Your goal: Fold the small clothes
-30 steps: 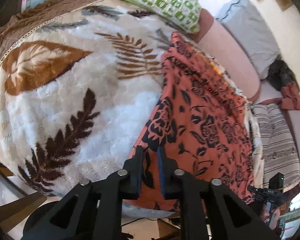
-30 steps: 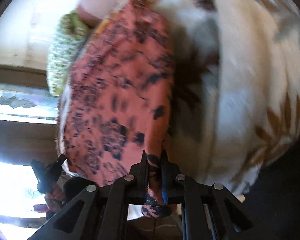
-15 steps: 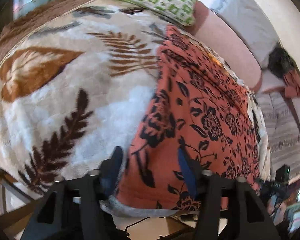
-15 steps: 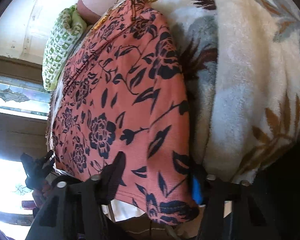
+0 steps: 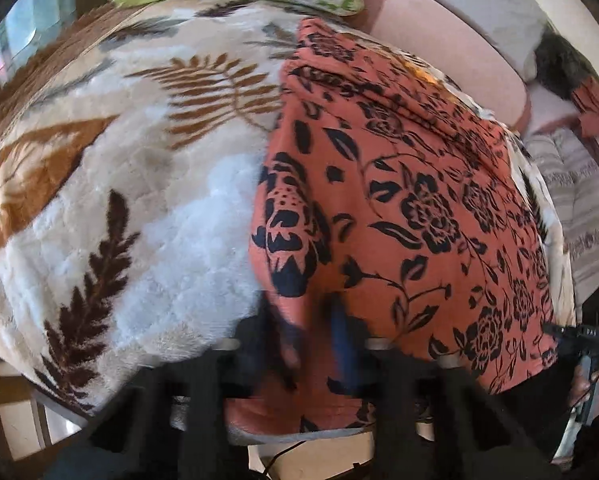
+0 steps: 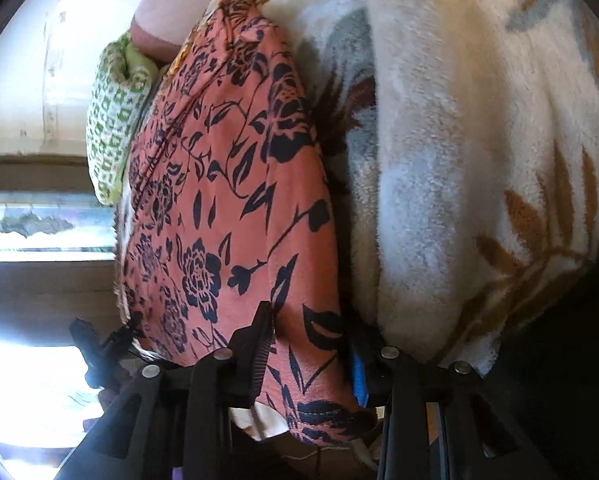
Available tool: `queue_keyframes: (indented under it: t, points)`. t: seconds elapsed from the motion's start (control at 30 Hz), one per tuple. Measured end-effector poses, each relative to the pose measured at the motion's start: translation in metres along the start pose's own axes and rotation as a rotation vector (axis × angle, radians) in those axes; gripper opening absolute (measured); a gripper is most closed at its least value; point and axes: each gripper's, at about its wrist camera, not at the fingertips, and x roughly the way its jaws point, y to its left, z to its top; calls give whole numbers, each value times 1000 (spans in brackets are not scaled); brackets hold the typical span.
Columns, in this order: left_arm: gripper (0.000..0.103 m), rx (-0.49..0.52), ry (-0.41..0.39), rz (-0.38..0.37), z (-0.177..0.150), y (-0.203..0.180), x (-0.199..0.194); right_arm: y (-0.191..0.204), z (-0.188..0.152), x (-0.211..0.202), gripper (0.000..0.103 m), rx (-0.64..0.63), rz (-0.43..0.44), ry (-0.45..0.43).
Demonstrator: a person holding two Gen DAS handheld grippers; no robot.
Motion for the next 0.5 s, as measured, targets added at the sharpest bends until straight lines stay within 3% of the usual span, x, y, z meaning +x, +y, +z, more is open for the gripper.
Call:
queue_keyframes:
  t: [0.1,0.13,0.17,0.2,0.37,0.5]
  points:
    - [9,26,-13,-15,1,-6,-1,14,-6,1,32,-58,-66,-30]
    - [9,32,-17,-19,1,-6,-2,15,-7,1,28,-65,-82,-34]
    - [8,27,-25,-44,1,-6,-4,18,-7,0,16,-73,-102,-37]
    - [8,18,-31,-70,2,-6,-6,23,-7,-1,14,-80,-101,-43]
    - [8,-66,-77,-224,9,8,-24,47,-2,-14,13,-113,22,-90]
    - [8,-97,-106,-288,17,12,-36,69,10,-27,13,-133,132,-130]
